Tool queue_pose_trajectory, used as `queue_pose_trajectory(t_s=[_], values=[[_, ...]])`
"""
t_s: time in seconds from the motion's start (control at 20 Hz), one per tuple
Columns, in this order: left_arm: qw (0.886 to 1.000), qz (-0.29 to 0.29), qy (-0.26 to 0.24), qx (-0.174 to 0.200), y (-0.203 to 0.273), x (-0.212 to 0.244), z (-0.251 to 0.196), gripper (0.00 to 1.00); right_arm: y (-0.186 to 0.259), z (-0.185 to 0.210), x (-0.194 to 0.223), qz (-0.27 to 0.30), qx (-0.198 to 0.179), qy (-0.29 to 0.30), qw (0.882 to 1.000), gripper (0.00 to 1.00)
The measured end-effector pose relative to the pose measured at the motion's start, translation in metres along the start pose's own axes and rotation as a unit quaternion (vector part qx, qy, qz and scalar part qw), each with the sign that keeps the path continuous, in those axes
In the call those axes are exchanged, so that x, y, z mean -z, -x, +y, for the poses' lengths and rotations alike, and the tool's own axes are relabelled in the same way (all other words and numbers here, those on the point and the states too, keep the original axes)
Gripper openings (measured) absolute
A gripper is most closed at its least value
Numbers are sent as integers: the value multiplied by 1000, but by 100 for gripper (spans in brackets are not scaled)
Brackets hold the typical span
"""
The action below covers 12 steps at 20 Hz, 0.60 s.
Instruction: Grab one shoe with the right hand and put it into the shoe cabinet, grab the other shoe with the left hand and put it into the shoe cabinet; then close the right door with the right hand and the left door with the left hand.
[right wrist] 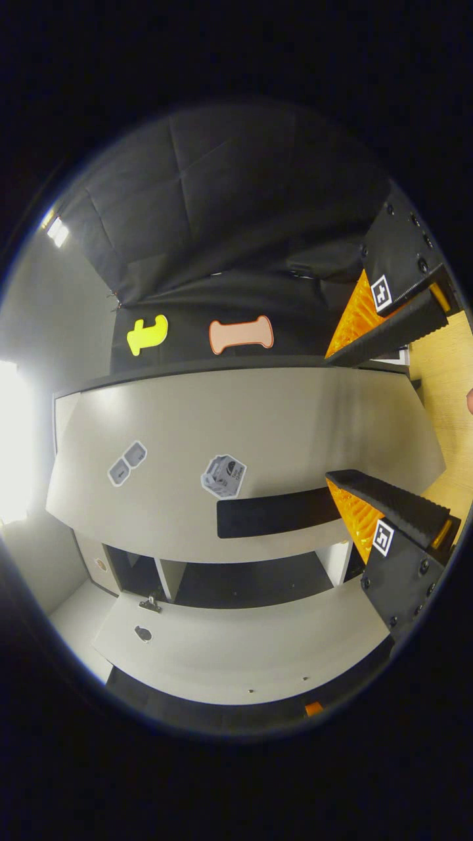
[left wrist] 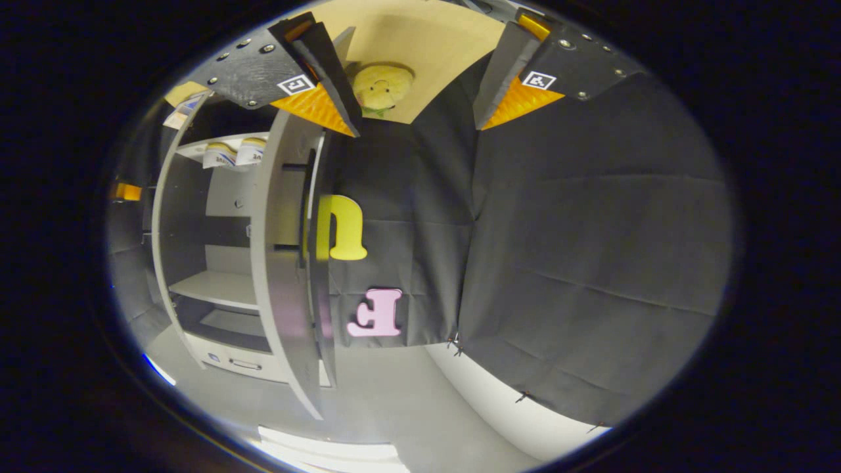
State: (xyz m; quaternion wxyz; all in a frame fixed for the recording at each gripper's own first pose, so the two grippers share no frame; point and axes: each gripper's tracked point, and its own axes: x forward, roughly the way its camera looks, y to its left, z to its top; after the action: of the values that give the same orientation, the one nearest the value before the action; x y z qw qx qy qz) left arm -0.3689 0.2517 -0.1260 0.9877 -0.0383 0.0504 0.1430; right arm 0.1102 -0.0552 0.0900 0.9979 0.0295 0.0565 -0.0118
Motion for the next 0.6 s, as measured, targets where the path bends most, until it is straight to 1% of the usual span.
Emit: queue_pose_trajectory(t_s=[0.2,0.35,0.5,0.55,0.6], values=[[1000,1,19,12,-43,-17,-6,100,21,-29,-2,-9,34,3,999,98],[1000,2,21,22,-63,-27,-20,100,38,-62,-3,-15,75,19,997,98],[999,8,19,41,-74,-27,-42,98,50,-86,3,-8,97,13,995,98],[999,9,19,48,-74,-27,-50,100,53,-94,6,-4,103,12,995,98],[998,10,19,54,-74,-27,-58,98,56,-100,8,-1,107,11,994,98]])
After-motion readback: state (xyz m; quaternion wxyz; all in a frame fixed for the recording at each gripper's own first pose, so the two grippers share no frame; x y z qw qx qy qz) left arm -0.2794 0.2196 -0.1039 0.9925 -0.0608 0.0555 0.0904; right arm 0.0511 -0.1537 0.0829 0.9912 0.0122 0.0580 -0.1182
